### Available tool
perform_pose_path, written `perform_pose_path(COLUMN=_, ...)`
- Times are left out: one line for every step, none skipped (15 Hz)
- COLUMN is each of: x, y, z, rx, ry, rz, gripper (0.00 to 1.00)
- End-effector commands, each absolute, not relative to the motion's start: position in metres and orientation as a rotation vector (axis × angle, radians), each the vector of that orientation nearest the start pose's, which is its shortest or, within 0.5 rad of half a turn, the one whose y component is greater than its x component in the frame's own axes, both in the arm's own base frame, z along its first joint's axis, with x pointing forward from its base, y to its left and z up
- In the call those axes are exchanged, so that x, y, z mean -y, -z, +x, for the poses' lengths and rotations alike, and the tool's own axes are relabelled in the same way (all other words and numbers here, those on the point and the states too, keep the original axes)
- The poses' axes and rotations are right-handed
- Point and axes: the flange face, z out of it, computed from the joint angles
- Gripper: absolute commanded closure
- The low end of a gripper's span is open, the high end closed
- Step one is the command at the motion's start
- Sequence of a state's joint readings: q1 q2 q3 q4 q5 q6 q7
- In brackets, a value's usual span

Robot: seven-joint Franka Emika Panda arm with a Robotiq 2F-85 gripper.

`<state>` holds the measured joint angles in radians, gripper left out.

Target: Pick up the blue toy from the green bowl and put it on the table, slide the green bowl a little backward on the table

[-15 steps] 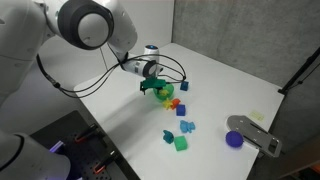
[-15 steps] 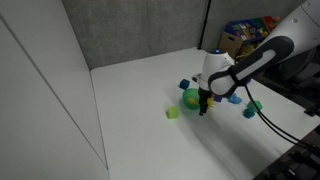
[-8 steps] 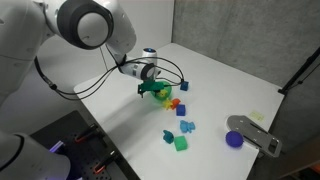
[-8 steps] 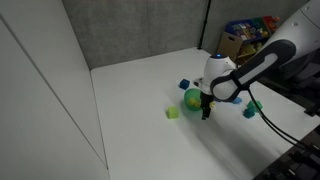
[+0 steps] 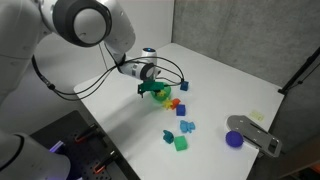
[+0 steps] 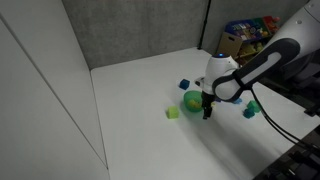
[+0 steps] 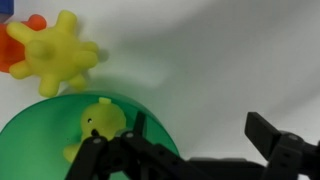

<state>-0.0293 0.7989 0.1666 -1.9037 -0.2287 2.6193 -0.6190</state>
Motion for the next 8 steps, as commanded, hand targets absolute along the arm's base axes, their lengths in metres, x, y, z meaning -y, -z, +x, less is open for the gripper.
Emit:
perform_pose_path(x=-0.087, y=-0.087, z=0.587, rx=1.393, ry=-0.071, rz=-2.786, gripper=0.0)
perform_pose_path(x=-0.087, y=-0.088, z=0.585, rx=1.394, ry=-0.076, rz=-2.781, gripper=0.0)
perform_pose_path(x=-0.088, y=-0.089, z=0.583, rx=1.394, ry=-0.08, rz=-2.779, gripper=0.0)
perform_pose_path(x=-0.089, y=-0.09, z=0.581, rx=1.394, ry=-0.088, rz=-2.774, gripper=0.0)
perform_pose_path(x=-0.09, y=-0.092, z=0.578, rx=1.397, ry=-0.093, rz=-2.768, gripper=0.0)
perform_pose_path(x=-0.091, y=-0.093, z=0.576, rx=1.398, ry=-0.098, rz=-2.765, gripper=0.0)
perform_pose_path(x=-0.092, y=-0.094, z=0.573, rx=1.402, ry=-0.104, rz=-2.762, gripper=0.0)
perform_pose_path(x=-0.093, y=-0.094, z=0.57, rx=1.405, ry=-0.112, rz=-2.758, gripper=0.0)
